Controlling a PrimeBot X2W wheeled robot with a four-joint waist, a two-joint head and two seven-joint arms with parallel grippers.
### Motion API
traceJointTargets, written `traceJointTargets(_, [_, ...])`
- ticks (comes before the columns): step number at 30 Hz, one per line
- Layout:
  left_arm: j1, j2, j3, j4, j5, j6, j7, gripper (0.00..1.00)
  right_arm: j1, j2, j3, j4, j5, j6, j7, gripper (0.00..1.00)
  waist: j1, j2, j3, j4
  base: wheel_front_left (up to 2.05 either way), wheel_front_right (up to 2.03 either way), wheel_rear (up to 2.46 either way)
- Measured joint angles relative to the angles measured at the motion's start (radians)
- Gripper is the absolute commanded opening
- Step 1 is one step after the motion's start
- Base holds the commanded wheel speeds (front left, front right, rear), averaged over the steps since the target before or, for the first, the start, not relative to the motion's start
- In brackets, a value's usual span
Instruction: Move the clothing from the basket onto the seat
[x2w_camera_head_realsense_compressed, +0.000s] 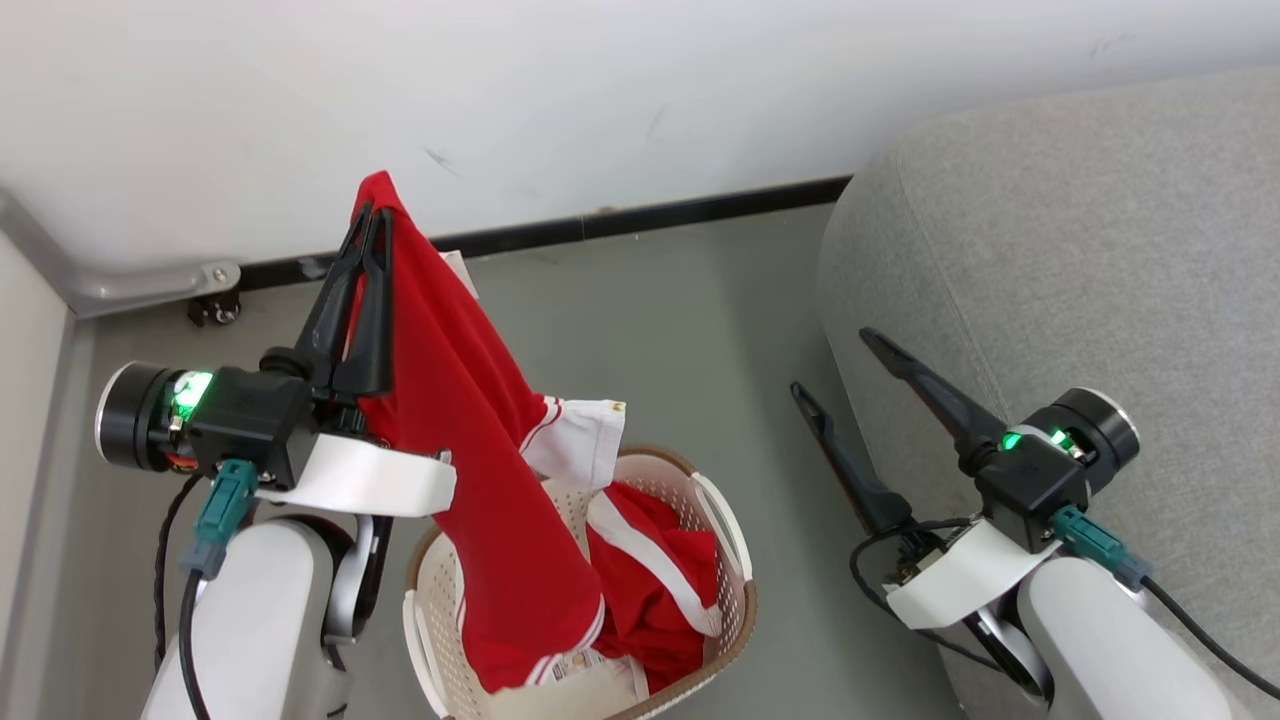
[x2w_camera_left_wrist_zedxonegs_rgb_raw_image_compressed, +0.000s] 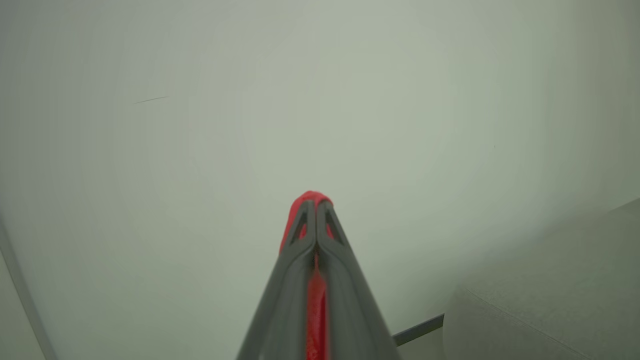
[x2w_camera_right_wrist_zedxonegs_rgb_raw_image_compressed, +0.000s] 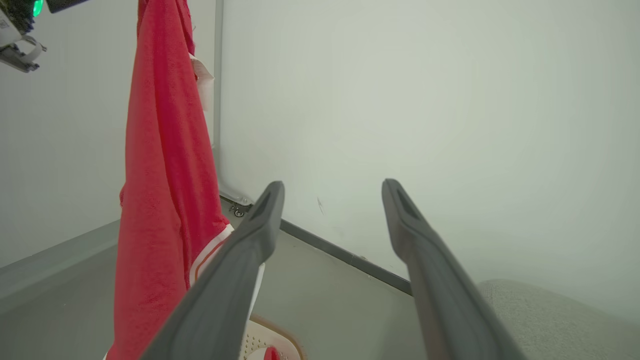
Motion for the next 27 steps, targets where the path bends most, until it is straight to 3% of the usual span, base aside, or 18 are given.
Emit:
traceJointTargets(13, [0.074, 0.0, -0.008, -0.01, -0.009, -0.02, 0.0, 0.0, 0.0, -0.058, 0.113, 0.019, 0.087, 0.0, 0.038, 1.0, 0.0, 0.0, -0.102, 0.028, 0.0, 0.0, 0.0])
traceJointTargets(27, [0.043, 0.013, -0.088, -0.068, -0.007, -0.116, 0.0, 0.0, -0.072, -0.179, 0.326, 0.015, 0.142, 0.0, 0.127, 1.0, 0.0, 0.0, -0.156, 0.084, 0.0, 0.0, 0.0])
